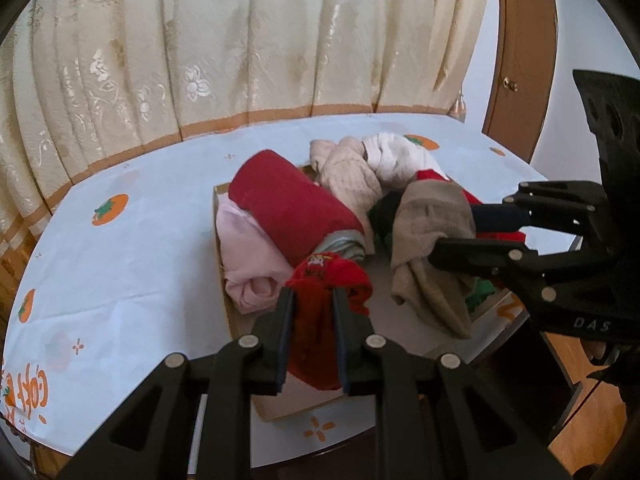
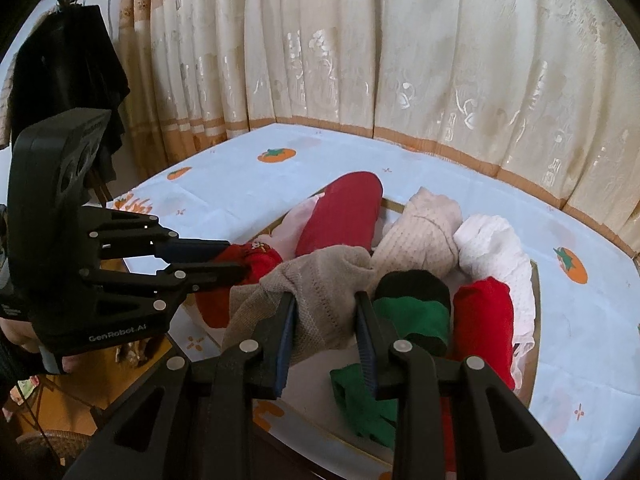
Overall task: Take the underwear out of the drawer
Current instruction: 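Lower both held pieces into the tray and open both tools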
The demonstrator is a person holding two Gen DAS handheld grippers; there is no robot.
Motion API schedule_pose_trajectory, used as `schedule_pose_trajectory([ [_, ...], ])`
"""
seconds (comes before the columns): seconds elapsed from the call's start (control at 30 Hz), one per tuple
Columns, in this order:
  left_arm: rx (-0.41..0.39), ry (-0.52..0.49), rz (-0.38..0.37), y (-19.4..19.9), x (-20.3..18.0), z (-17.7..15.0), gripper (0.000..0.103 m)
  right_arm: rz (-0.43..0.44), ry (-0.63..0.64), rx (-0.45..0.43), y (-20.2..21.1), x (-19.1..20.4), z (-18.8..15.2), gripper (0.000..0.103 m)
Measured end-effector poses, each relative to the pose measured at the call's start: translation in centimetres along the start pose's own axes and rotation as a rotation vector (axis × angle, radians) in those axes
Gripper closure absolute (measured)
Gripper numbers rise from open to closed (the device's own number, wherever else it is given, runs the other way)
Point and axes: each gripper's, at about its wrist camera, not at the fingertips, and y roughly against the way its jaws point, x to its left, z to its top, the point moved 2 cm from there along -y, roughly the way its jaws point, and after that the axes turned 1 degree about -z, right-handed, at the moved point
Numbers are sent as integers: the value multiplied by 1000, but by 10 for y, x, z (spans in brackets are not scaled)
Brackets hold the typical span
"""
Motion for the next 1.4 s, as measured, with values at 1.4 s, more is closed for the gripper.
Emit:
schedule_pose_trajectory([
  [1.4,106,12,-13,-31,5,-9,84,5,-20,170,-45,-8,-16,70],
])
